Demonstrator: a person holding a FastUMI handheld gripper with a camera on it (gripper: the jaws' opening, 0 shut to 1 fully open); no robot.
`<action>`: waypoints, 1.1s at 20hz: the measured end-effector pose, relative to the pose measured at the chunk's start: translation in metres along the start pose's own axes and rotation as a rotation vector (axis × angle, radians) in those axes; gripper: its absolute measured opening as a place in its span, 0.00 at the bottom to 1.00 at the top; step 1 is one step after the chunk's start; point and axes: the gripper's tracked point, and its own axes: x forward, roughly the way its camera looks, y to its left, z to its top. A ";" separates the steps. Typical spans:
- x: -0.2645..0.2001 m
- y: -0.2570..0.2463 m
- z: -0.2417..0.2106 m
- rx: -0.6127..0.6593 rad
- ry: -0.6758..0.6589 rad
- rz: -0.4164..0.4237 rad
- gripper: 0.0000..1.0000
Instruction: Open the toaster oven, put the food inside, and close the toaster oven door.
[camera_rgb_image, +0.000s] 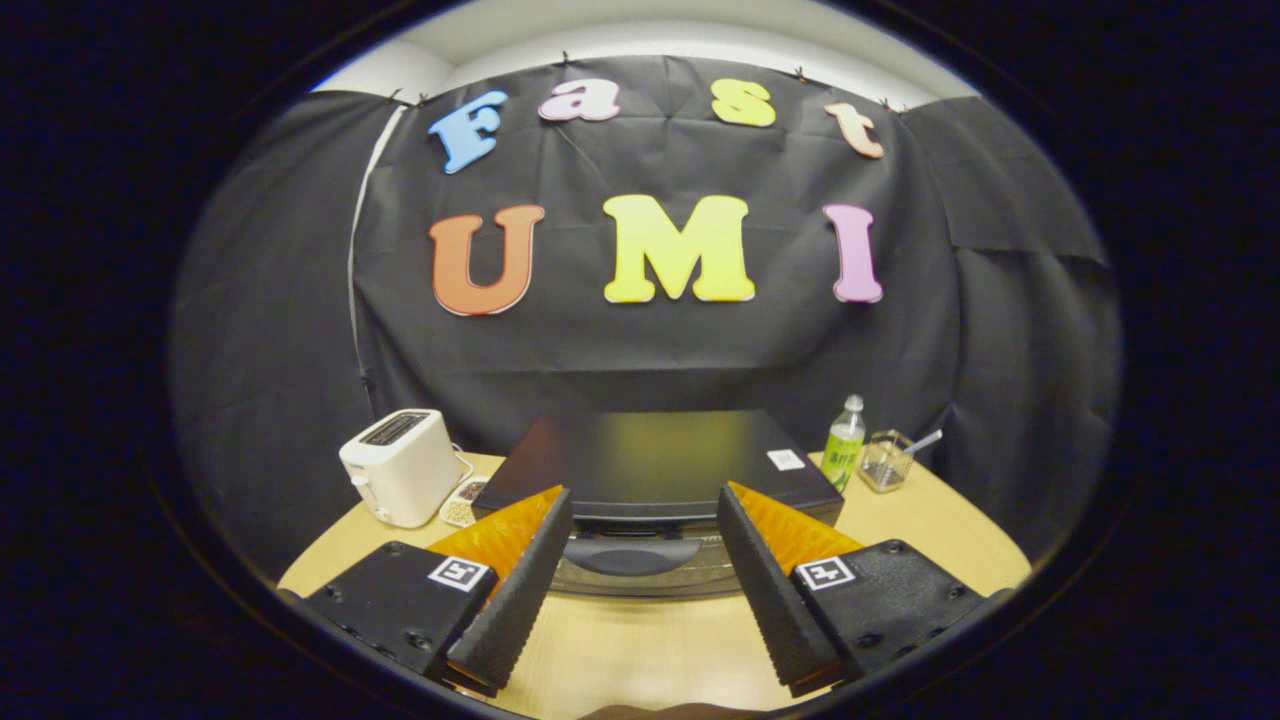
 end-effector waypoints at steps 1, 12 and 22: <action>0.011 -0.001 -0.007 0.011 0.022 -0.007 0.96; 0.065 0.010 -0.039 0.000 0.094 -0.050 0.97; 0.024 0.010 -0.067 0.004 0.066 -0.049 0.97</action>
